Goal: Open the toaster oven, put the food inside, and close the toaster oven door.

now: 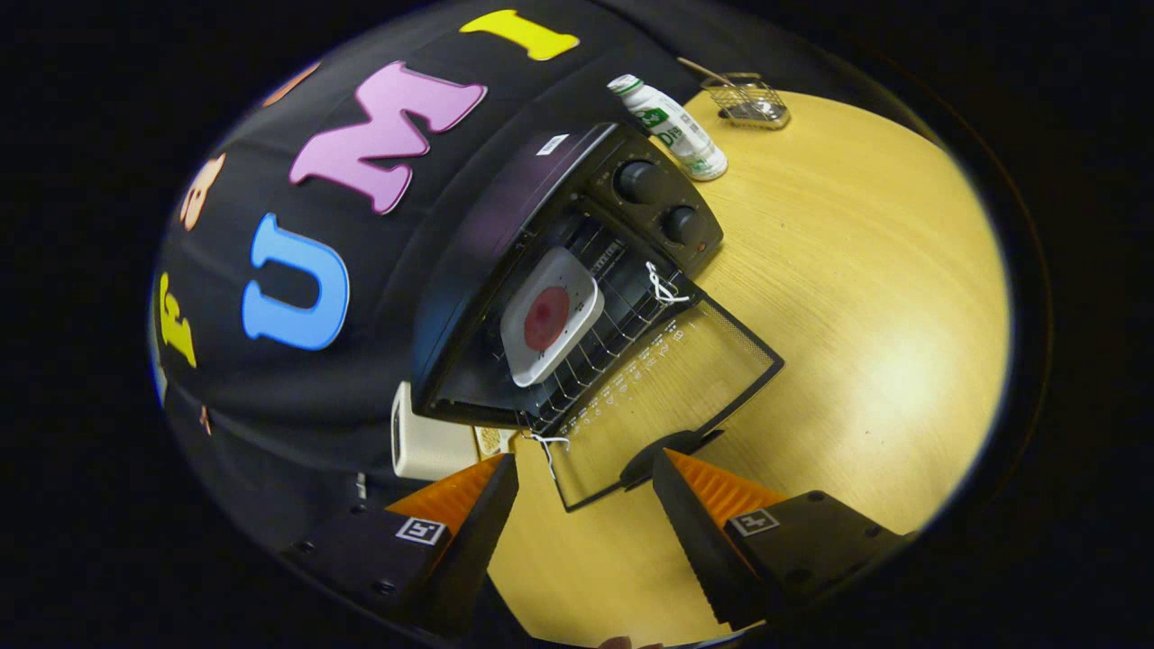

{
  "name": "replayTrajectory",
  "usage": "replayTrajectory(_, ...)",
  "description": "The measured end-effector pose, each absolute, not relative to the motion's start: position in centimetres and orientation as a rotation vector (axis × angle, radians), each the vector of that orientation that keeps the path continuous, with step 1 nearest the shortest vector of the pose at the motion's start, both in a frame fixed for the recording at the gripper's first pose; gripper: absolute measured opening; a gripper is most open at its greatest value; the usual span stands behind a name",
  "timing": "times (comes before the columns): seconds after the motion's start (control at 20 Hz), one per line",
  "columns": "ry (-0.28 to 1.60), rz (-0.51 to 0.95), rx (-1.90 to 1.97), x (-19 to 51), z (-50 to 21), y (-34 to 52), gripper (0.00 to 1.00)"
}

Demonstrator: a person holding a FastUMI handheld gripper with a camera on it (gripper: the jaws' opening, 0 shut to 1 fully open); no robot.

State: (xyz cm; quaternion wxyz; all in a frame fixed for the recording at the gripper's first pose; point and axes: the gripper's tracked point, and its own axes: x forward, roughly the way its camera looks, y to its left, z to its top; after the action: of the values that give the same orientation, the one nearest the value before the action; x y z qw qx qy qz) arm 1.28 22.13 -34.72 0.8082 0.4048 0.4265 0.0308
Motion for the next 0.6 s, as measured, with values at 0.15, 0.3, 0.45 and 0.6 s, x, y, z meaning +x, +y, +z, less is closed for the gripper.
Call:
replayTrajectory(0.15, 0.921, 0.119, 0.645, -1.1, -35.6, 21.5, 0.99)
replayTrajectory(0.3, 0.922, 0.159, 0.422, -3.2, -37.3, 20.8, 0.99)
replayTrajectory(0.45, 0.958, 0.173, 0.275, -4.2, -39.5, 20.8, 0.99)
replayTrajectory(0.6, 1.009, 0.174, 0.180, -4.6, -41.9, 21.3, 0.99)
